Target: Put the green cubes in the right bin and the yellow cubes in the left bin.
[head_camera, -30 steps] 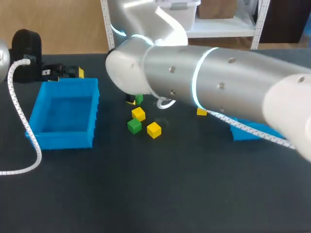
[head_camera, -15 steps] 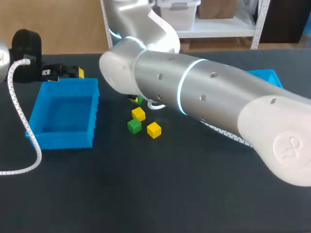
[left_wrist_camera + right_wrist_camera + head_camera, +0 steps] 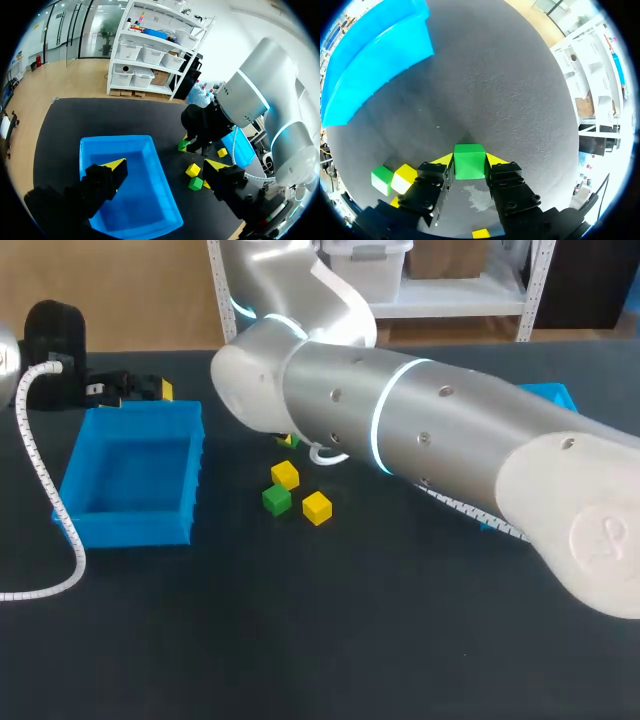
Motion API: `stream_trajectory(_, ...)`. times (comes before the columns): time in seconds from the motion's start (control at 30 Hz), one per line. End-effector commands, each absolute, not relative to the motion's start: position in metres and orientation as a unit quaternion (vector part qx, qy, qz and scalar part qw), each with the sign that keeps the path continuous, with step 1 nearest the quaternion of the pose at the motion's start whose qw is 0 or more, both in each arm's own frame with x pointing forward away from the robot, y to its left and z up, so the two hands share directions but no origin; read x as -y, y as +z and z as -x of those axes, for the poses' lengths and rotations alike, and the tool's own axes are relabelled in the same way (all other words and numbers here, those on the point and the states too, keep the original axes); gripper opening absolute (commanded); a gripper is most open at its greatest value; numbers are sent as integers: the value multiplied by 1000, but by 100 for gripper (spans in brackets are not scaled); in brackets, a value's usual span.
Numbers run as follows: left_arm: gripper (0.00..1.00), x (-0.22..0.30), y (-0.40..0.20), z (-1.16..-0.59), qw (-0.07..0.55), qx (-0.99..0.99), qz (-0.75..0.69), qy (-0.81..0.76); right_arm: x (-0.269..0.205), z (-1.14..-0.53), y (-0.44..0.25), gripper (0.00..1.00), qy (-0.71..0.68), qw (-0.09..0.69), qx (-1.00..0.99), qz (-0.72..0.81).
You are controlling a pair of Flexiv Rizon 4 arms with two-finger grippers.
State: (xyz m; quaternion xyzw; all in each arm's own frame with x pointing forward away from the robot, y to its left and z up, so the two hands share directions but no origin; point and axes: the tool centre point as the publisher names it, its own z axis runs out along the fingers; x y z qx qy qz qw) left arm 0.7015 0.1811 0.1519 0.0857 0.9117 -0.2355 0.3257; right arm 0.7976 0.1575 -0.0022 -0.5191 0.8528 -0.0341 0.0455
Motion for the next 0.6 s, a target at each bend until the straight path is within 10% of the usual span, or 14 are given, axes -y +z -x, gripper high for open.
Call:
stream_trajectory(0.03, 100, -182, 151, -701, 327, -910, -87, -239, -144, -798, 13, 0, -30, 58, -857, 512)
stream_trajectory(0.6, 100, -182, 151, -701, 327, -910, -87, -239, -63, -808, 84, 0, -38, 107, -878, 465)
